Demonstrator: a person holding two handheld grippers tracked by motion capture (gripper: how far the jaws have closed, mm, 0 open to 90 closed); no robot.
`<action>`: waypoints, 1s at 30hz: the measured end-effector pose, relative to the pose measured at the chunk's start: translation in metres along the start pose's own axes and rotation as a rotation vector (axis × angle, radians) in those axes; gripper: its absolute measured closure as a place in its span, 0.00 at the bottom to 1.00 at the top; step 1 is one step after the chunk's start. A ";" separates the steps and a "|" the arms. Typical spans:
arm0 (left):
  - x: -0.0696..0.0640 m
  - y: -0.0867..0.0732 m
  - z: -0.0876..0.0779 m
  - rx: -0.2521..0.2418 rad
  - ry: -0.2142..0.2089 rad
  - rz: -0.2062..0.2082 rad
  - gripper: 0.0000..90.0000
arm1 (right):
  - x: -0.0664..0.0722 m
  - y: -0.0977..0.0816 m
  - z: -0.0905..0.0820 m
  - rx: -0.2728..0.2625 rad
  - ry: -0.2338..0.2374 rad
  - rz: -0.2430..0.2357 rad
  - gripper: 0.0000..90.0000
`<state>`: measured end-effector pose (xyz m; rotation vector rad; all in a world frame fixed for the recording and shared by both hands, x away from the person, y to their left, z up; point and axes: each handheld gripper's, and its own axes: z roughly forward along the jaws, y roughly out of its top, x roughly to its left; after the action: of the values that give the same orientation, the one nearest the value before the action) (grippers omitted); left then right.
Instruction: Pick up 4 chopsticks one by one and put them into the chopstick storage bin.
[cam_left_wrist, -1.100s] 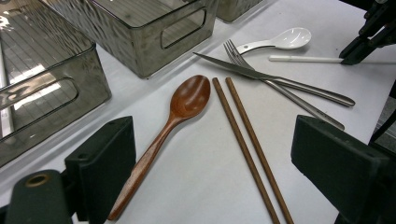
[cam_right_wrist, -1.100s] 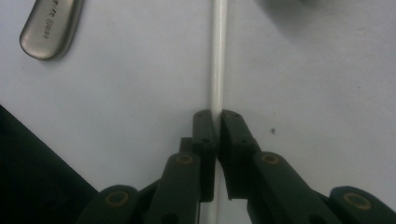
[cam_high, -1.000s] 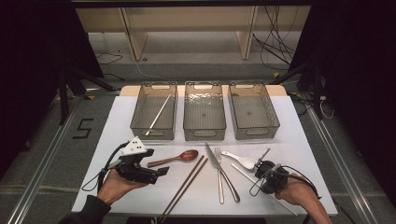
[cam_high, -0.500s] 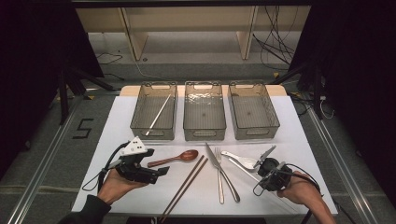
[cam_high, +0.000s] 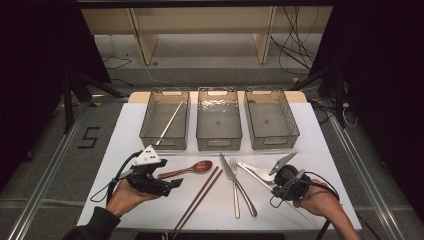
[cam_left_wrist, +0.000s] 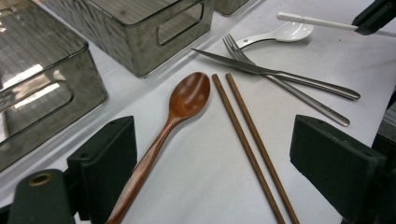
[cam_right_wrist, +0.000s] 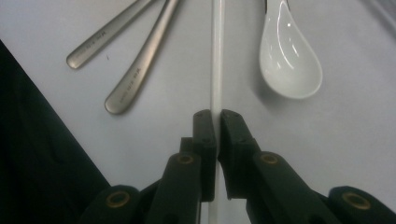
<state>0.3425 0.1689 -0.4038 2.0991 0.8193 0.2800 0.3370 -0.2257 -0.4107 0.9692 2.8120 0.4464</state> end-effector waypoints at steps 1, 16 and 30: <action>-0.001 0.002 0.002 0.005 -0.005 0.008 0.16 | 0.001 0.002 0.000 -0.003 0.001 -0.007 0.96; -0.018 0.029 0.036 0.109 -0.041 0.151 0.16 | 0.034 0.048 0.001 -0.037 0.058 -0.160 0.96; -0.034 0.035 0.049 0.202 -0.131 0.273 0.18 | 0.063 0.068 0.008 -0.025 0.078 -0.304 0.96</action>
<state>0.3559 0.1006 -0.4037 2.3936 0.5001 0.2079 0.3287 -0.1341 -0.3984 0.5154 2.9451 0.4868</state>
